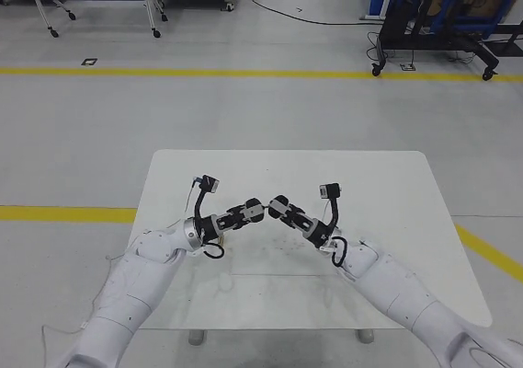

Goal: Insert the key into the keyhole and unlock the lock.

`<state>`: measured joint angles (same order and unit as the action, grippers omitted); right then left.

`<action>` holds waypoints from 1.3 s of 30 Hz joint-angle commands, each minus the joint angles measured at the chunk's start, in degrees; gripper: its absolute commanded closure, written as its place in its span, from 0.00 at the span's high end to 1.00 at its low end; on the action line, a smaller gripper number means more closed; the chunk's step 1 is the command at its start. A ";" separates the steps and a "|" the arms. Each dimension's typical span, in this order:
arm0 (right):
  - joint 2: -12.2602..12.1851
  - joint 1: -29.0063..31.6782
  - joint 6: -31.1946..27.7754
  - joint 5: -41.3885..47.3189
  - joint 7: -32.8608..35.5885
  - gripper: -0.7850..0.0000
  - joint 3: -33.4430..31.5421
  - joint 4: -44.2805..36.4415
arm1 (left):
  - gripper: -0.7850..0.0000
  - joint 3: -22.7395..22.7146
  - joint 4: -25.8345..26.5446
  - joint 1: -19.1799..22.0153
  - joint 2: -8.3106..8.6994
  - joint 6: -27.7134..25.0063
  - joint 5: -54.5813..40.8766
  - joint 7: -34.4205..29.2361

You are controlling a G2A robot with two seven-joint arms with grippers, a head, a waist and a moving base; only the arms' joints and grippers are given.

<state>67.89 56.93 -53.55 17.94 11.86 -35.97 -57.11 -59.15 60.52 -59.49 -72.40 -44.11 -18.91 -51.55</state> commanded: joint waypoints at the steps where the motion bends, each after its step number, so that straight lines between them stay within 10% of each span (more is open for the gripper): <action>1: 0.35 -0.19 -0.21 -0.07 0.35 0.00 -0.06 0.65 | 0.36 0.09 -0.10 -0.11 0.01 0.11 0.10 0.23; 9: 1.75 -0.44 -1.57 -0.32 2.00 0.00 -0.56 2.31 | 0.26 0.27 0.10 -0.31 0.11 0.63 1.14 1.17; 12: 2.13 -0.42 -1.82 -0.56 2.38 0.00 -0.96 2.77 | 0.00 0.22 0.28 -0.37 0.19 0.83 2.29 1.88; 20: 2.68 0.07 -2.45 0.01 5.03 0.00 -2.15 2.76 | 0.00 0.04 1.59 -1.13 0.40 1.75 4.69 4.25; 21: 2.74 0.17 -2.27 0.22 5.39 0.21 -2.28 2.73 | 0.00 -0.05 1.70 -1.23 0.45 1.87 5.01 4.54; 23: 2.85 0.41 -1.79 1.14 5.61 1.00 -2.63 2.66 | 0.00 -0.51 2.00 -1.39 0.61 1.81 5.72 5.20; 39: 2.71 0.35 -1.30 -0.12 6.07 1.00 -2.89 2.44 | 0.00 -5.63 4.31 -2.23 3.30 2.18 2.42 -6.49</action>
<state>70.69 57.32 -55.17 18.79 17.61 -38.69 -54.53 -64.87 64.79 -61.74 -69.18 -41.89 -16.46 -57.04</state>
